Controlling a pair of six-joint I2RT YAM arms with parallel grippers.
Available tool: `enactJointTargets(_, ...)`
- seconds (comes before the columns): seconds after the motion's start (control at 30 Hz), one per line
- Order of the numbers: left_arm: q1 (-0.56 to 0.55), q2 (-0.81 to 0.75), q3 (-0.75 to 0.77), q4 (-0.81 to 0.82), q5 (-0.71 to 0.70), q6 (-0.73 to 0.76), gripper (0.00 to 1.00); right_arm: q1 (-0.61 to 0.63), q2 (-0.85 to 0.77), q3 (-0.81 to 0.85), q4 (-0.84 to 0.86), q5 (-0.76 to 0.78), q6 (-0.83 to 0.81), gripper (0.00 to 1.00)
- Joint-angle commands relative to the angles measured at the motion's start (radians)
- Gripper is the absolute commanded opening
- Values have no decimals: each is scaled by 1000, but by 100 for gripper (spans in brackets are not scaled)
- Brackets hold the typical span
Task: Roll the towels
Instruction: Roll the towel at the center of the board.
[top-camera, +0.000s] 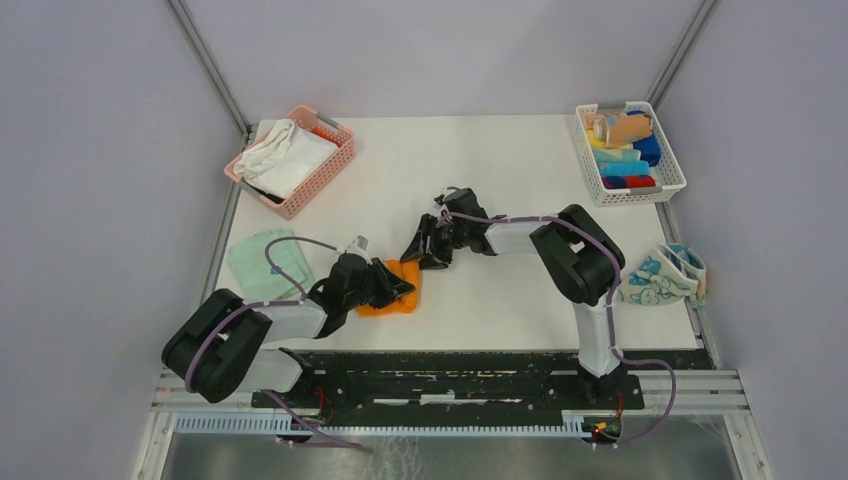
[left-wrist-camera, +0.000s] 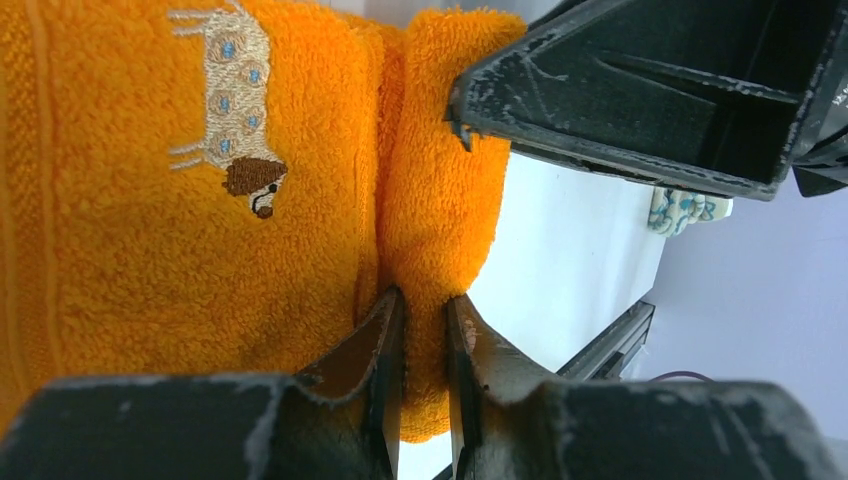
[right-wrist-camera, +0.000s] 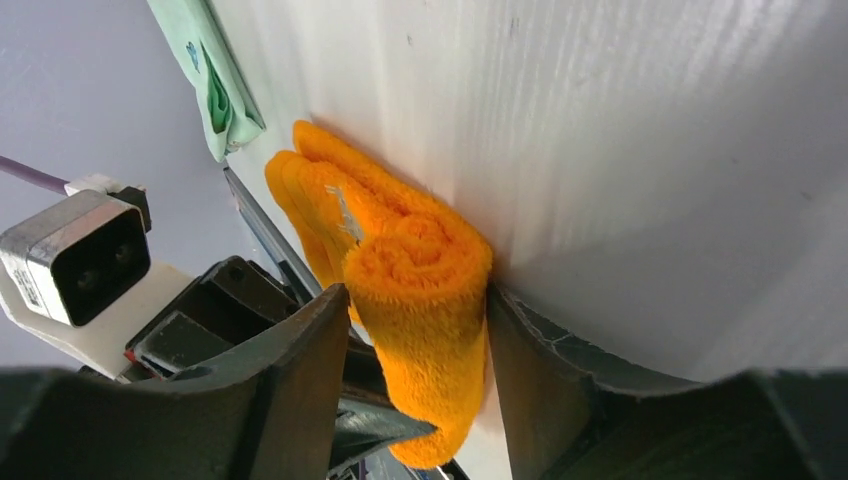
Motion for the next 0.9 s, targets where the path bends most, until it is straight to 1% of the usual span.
enactJointTargets(0.0,-1,29,-31,-47,22,-59,15,19,67,64,-56,-31,-55,59)
enactJointTargets(0.07,-1,25,-27,-56,22,-50,15,27,84,92,-143,-18,-115,54)
enactJointTargets(0.13,-1,16,-17,-76,22,-33,19,32,87,108,-221,5,-171,46)
enactJointTargets(0.17,-1,7,-8,-94,20,-16,24,34,84,115,-262,27,-200,38)
enactJointTargets(0.23,-1,-26,18,-139,10,17,34,34,62,131,-348,102,-263,30)
enactJointTargets(0.33,-2,-79,69,-244,-18,77,50,33,18,165,-484,256,-357,26)
enactJointTargets(0.43,-1,-123,118,-336,-56,117,59,34,-20,199,-577,380,-418,24)
enactJointTargets(0.53,-1,-126,154,-388,-92,152,62,33,-55,207,-625,467,-460,23)
enactJointTargets(0.63,-1,-70,188,-404,-112,174,62,34,-77,211,-662,512,-488,22)
enactJointTargets(0.73,1,-5,208,-359,-125,188,59,33,-94,211,-702,555,-501,22)
enactJointTargets(0.87,4,95,298,-372,-152,254,55,34,-113,218,-762,630,-513,22)
